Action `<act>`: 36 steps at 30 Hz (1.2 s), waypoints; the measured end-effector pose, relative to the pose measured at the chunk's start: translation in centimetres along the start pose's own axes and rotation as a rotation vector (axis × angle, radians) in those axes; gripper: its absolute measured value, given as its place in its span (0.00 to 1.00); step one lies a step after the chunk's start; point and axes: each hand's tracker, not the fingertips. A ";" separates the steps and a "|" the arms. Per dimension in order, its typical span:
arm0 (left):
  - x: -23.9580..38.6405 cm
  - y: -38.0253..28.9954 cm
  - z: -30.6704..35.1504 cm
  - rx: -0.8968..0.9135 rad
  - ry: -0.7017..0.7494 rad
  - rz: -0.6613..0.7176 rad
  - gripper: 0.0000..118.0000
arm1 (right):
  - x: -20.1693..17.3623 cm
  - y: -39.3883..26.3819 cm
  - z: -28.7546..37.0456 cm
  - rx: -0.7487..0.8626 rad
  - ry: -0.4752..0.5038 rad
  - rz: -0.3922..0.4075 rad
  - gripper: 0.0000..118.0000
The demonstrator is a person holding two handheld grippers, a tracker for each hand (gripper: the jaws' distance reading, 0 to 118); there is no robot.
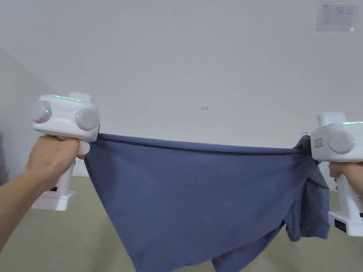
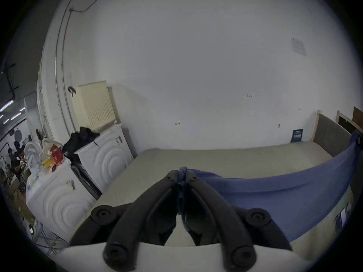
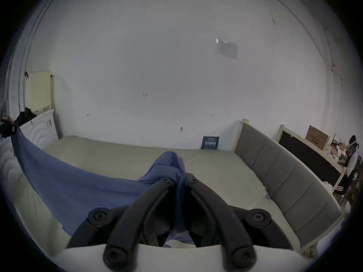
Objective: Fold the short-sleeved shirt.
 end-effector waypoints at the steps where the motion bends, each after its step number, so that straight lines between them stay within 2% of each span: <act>1: 0.5 0.5 -0.9 0.004 0.007 0.003 0.05 | -0.2 0.6 -1.0 0.006 -0.011 -0.002 0.07; 9: 3.4 -0.1 -10.1 0.011 0.048 -0.001 0.05 | -2.0 -0.6 -9.9 -0.025 -0.040 -0.052 0.07; 14: 4.9 -3.9 -15.8 -0.022 0.060 0.026 0.05 | -3.6 -4.7 -14.6 -0.049 -0.038 -0.056 0.07; 21: 6.5 -10.9 -20.2 -0.106 0.055 0.007 0.05 | -4.9 -12.4 -18.3 -0.125 -0.038 -0.015 0.07; 26: 6.7 -15.9 -19.6 -0.157 0.006 -0.023 0.05 | -4.7 -17.5 -17.3 -0.186 -0.019 -0.010 0.07; 29: 6.0 -18.2 -17.7 -0.170 -0.011 -0.016 0.05 | -4.1 -19.5 -15.2 -0.207 -0.011 -0.045 0.07; 36: 4.0 -22.9 -9.5 -0.231 -0.079 -0.066 0.05 | -1.7 -24.2 -7.5 -0.242 0.013 -0.046 0.07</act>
